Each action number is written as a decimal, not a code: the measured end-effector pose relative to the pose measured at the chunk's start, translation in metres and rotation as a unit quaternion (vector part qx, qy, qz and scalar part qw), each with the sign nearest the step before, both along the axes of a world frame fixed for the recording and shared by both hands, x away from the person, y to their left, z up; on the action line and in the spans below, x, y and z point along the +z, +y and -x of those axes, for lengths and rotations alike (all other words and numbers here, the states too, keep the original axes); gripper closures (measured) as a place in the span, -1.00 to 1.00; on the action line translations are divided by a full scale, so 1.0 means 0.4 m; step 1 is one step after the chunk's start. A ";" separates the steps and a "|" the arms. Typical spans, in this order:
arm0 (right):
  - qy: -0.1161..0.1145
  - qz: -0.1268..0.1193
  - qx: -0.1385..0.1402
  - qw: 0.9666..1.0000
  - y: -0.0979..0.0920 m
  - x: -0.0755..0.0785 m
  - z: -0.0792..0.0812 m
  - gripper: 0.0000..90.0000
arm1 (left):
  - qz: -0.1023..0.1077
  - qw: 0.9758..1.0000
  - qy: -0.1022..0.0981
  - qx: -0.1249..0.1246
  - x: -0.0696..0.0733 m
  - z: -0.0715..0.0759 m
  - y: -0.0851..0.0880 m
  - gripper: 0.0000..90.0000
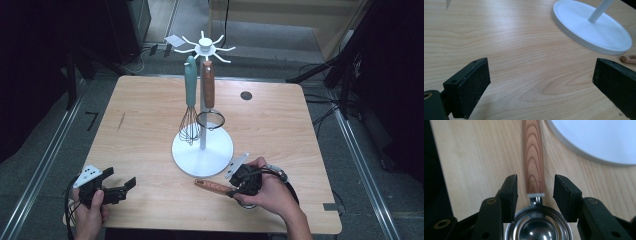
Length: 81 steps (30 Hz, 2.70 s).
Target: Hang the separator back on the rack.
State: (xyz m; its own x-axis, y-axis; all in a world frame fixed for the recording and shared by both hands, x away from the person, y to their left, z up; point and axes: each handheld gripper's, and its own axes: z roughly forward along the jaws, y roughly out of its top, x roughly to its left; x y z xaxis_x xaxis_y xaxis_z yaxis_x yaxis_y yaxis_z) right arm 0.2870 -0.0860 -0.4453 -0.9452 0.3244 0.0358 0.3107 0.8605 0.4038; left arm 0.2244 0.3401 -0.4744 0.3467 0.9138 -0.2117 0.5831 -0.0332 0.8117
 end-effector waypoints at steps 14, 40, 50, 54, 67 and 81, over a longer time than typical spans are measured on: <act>0.030 0.062 0.010 0.998 0.044 -0.032 -0.009 0.38 | 0.001 1.000 0.011 -0.014 -0.017 -0.009 -0.004 -0.96; 0.016 0.108 -0.034 0.993 0.075 -0.037 0.002 0.57 | 0.008 1.000 0.018 -0.014 -0.021 -0.011 -0.001 -0.96; 0.004 0.084 -0.040 0.996 0.068 -0.040 0.019 0.58 | 0.013 1.000 0.019 -0.013 -0.022 -0.012 0.003 -0.96; -0.016 0.079 -0.037 0.996 0.055 -0.037 0.037 0.58 | 0.018 1.000 0.019 -0.011 -0.023 -0.013 0.005 -0.96; -0.045 -0.025 -0.095 0.994 -0.045 0.020 0.043 0.58 | 0.018 1.000 0.020 -0.011 -0.022 -0.015 0.005 -0.96; -0.072 -0.091 -0.201 0.973 -0.086 0.019 0.012 0.58 | 0.010 1.000 0.009 0.008 -0.017 -0.015 0.008 -0.96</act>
